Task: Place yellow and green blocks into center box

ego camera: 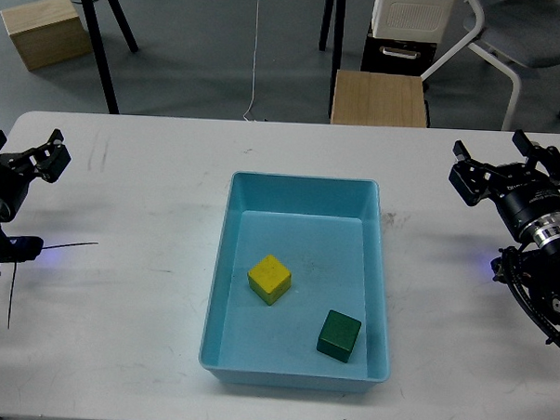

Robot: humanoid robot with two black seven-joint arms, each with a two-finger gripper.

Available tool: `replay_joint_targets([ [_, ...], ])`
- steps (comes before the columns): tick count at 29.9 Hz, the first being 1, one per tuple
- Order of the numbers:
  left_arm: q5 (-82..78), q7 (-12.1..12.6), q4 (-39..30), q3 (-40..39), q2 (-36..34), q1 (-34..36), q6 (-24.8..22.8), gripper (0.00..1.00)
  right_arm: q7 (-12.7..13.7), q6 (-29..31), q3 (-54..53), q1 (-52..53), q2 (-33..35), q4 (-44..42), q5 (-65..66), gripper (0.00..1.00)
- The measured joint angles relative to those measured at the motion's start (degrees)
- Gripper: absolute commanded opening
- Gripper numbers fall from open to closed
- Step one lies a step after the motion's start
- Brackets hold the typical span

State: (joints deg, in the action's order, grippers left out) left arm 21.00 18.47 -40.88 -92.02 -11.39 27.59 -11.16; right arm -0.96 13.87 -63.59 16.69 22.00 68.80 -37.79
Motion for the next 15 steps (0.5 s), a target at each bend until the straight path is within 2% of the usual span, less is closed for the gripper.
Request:
replay_joint_targets([
  [9, -0.40, 0.28, -0.16, 8.39, 3.39, 1.24, -7.60, 1.00, 0.00, 1.65, 1.24, -0.35, 2.39, 0.31, 0.30, 1.00],
  [15, -1.04, 0.21, -0.55, 13.08, 5.63, 1.51, -10.36, 1.00, 0.00, 3.72, 2.35, -0.82, 3.67, 0.80, 0.53, 1.00],
])
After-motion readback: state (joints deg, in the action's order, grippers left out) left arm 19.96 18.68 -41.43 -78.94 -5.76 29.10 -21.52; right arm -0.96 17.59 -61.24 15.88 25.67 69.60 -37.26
